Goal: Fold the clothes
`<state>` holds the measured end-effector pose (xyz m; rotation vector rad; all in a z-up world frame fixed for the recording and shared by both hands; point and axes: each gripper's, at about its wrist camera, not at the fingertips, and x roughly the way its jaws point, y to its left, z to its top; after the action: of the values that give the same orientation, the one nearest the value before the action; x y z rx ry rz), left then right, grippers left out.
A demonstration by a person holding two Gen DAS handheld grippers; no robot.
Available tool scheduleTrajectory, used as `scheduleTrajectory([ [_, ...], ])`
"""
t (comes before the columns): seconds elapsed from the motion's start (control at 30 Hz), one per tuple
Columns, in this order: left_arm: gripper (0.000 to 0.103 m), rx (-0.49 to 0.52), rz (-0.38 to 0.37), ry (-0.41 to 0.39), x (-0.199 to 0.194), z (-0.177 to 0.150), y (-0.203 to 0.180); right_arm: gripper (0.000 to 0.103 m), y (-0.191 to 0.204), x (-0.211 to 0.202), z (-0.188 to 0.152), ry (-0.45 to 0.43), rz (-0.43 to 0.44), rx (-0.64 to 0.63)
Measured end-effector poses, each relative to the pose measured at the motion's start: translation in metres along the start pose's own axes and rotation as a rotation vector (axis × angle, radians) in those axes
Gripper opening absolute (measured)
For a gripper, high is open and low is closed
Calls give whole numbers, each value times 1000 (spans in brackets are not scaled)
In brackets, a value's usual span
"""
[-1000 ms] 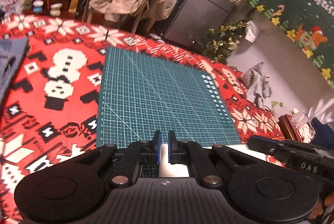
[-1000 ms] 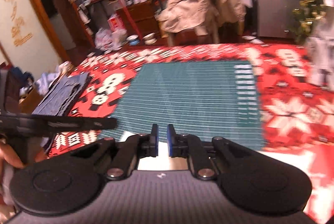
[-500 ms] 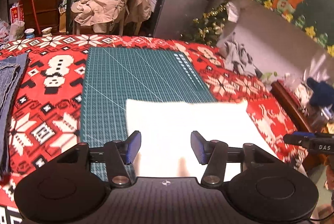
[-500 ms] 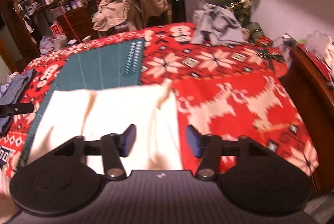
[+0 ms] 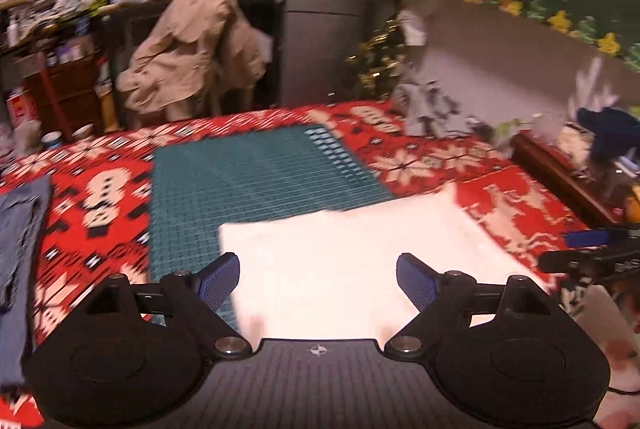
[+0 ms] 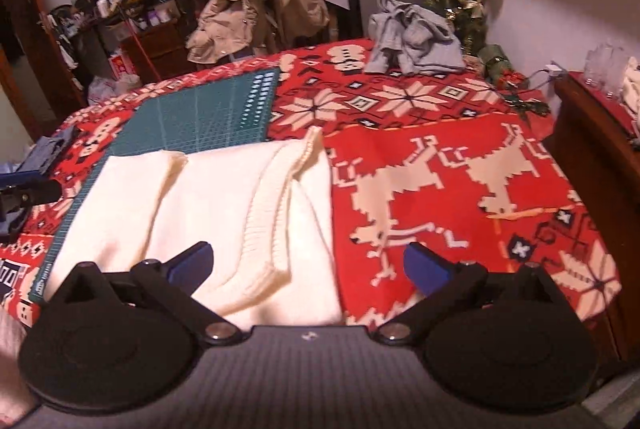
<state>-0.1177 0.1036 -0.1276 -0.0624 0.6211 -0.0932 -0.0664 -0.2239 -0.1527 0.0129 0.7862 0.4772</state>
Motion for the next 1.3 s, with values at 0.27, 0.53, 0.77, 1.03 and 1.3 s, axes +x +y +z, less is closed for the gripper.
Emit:
scheduleTrajectory([
  [0.27,64,-50,-51,12,16,14,-9,58,-13,36,8,21,39,92],
  [0.53,64,-74,-80,71,29,17,-11,25,-25,73,10,63,43,133],
  [0.77,66,-145,-119,81,31,14,-2,10,-22,83,14,61,57,134],
  [1.03,66,-152,-97,56,12,7,13,3,11,57,28,-31,15,40],
  [1.3,66,-189,-78,-17,-25,-9,45,3,121,4,71,-157,103,-191],
])
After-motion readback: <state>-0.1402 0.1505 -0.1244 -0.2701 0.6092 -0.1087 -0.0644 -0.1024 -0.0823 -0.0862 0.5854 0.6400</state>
